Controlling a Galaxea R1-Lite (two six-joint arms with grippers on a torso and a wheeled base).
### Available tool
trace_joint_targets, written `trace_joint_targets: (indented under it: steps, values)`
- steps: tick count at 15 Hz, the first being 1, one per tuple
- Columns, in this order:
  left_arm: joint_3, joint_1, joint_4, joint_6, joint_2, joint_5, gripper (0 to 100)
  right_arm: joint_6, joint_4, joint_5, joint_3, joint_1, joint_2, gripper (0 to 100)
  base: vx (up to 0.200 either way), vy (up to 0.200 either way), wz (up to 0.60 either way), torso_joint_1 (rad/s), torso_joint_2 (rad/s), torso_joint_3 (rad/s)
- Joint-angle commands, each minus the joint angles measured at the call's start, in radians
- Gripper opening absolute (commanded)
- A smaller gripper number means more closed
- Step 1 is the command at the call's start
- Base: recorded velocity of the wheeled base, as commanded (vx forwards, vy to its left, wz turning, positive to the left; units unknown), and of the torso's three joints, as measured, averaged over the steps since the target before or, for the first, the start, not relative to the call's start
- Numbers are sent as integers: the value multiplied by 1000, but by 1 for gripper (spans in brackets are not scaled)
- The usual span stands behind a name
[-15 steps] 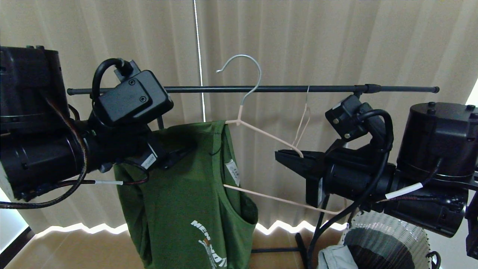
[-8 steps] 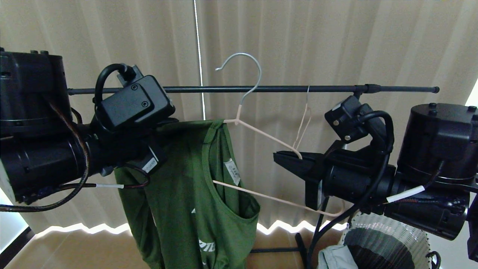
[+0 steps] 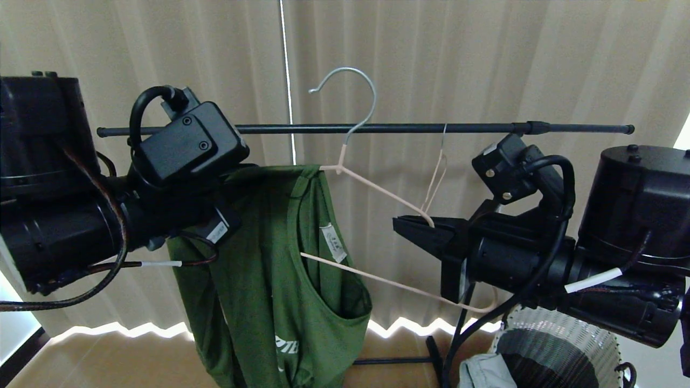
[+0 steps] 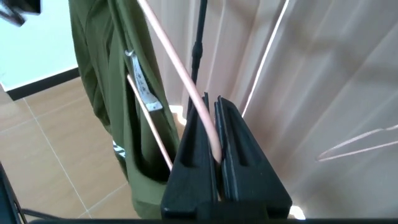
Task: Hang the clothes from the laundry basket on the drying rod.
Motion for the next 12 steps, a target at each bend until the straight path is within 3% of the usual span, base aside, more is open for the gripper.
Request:
trace_joint_targets:
  steps: [1,2,5,9,12]
  values:
    - [50,2,-78,4,6,2,0,-1,3,0,6,0,-4,100,0,0,0,0,0,0]
    - [59,3,-94,5,6,7,0,-2,3,-3,7,0,-4,100,0,0,0,0,0,0]
    - [57,11,-98,-1,10,163,0,-2,3,-19,30,-6,-24,100,0,0,0,0,0,0]
    - [51,55,-100,-3,21,383,0,-2,2,-46,149,-26,-58,100,0,0,0,0,0,0]
    - [27,48,-100,-23,19,387,0,5,2,-45,195,-24,-46,100,0,0,0,0,0,0]
